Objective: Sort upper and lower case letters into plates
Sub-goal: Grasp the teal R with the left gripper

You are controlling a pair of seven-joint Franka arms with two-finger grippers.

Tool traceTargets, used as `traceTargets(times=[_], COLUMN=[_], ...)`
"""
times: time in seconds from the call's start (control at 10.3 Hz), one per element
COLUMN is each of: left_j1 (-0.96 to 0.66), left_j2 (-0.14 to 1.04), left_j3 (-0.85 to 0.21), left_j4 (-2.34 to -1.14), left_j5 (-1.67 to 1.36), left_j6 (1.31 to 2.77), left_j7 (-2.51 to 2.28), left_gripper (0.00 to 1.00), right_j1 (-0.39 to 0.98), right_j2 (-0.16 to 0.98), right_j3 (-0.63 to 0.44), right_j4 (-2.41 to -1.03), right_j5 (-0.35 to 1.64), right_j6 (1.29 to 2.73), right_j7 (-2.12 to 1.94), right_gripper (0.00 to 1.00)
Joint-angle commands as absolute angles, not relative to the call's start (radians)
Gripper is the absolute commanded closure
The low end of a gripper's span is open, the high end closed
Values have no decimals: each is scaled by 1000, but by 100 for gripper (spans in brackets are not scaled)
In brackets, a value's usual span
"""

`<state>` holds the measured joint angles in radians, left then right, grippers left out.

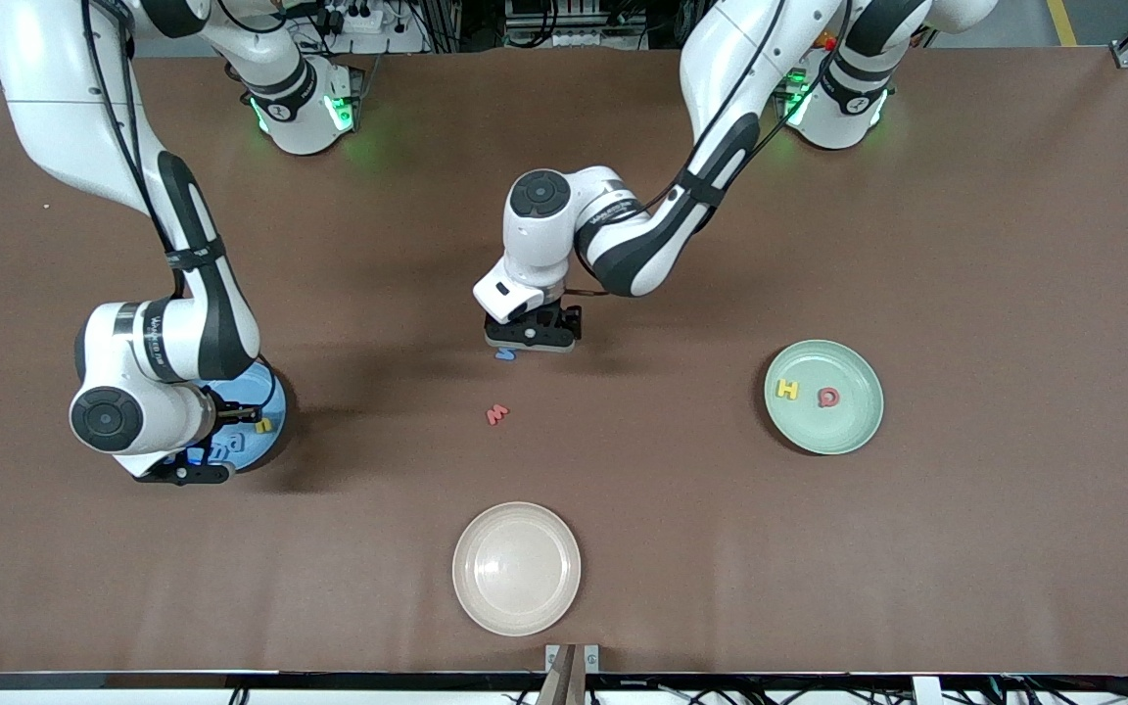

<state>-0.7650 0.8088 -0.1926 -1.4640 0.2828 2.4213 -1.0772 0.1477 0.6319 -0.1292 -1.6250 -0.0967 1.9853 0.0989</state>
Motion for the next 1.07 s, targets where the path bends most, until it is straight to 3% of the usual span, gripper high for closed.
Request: traceTargets(times=[0.0, 0.29, 0.39, 0.49, 0.58, 0.97], left_j1=[-819, -841, -841, -841, -841, -842], left_j2=[847, 879, 890, 900, 903, 910], left_j3=[-179, -181, -181, -181, -181, -183], left_j4=[-1431, -1436, -1436, -1436, -1437, -1437], left_j5=[313, 308, 307, 307, 305, 290], left_j6=[2419, 2414, 2413, 2413, 2413, 2385], left_j7=[-1289, -1388, -1393, -1393, -1399, -1486], left_gripper=[0, 3, 11, 27, 32, 37], right_j1=[149, 149, 149, 150, 149, 155], right_j2=[597, 603, 603, 604, 604, 598], right_j3=[-110, -110, -110, -110, -110, -103], right_j4=[-1658, -1654, -1654, -1654, -1654, -1651], right_j5=[-98, -98, -98, -98, -98, 2], right_j6=[1990, 1997, 1997, 1997, 1997, 1982], right_j7=[101, 101, 101, 101, 101, 103], right_gripper=[0, 0, 0, 0, 0, 0])
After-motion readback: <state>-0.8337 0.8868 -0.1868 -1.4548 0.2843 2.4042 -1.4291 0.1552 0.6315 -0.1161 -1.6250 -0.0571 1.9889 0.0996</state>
